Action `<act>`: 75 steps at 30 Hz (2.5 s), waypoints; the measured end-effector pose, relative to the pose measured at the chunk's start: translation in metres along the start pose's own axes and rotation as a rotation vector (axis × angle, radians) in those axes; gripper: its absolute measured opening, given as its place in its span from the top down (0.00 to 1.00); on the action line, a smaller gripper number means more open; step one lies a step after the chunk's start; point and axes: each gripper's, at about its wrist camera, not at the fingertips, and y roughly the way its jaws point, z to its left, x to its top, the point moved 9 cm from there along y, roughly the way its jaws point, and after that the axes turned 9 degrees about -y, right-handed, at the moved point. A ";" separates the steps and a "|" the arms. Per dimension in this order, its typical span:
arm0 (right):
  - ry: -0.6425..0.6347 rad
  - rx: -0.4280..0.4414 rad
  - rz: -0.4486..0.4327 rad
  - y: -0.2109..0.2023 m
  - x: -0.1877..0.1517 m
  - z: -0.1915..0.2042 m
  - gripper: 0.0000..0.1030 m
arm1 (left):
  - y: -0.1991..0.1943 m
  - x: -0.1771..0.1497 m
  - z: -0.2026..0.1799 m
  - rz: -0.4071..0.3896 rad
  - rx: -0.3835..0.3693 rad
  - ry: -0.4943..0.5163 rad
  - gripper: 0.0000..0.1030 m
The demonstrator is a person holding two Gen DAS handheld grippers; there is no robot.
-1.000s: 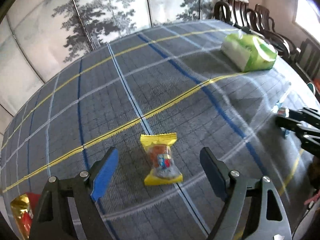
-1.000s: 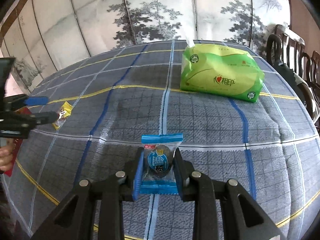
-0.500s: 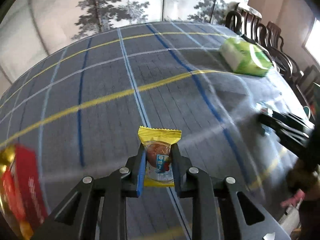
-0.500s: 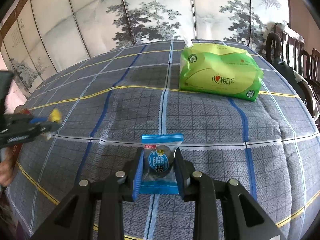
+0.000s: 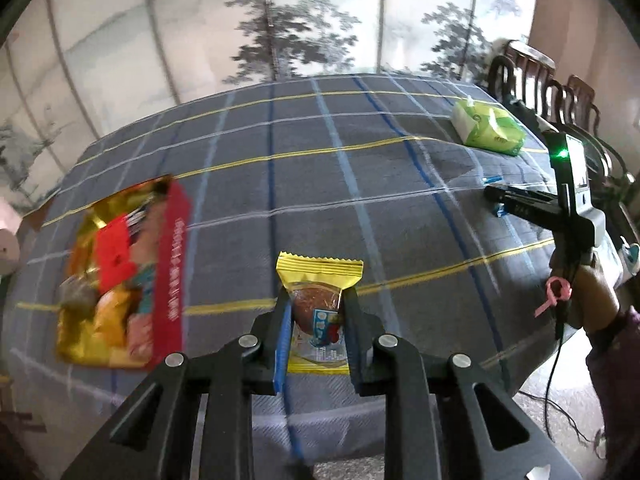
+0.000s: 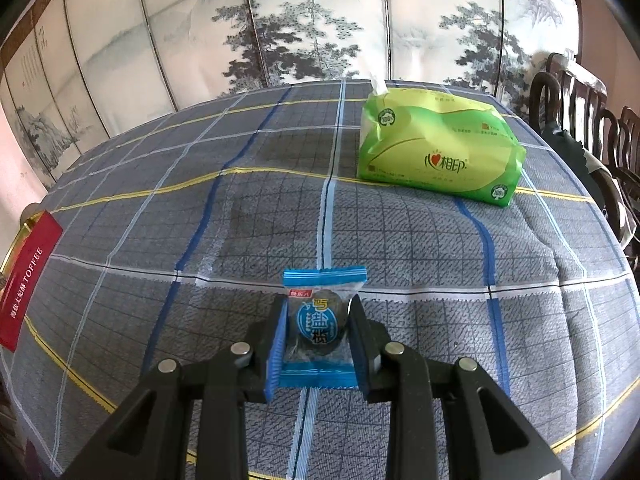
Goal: Organize snacks
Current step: 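Carry the yellow candy over the gold tin with the left gripper, then lower the yellow candy into the tin and open the left gripper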
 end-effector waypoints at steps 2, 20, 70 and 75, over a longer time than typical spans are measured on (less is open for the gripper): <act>-0.004 -0.006 0.002 0.000 0.000 0.001 0.72 | -0.007 -0.004 0.008 -0.007 0.011 -0.011 0.80; -0.037 -0.050 0.014 -0.002 -0.001 0.001 0.72 | -0.035 -0.017 0.074 -0.055 0.122 -0.095 0.80; -0.045 -0.066 0.019 -0.003 -0.001 -0.003 0.72 | 0.104 0.133 0.277 0.118 0.230 -0.267 0.79; -0.045 -0.066 0.018 -0.003 -0.001 -0.002 0.72 | 0.127 0.131 0.291 0.154 0.249 -0.291 0.79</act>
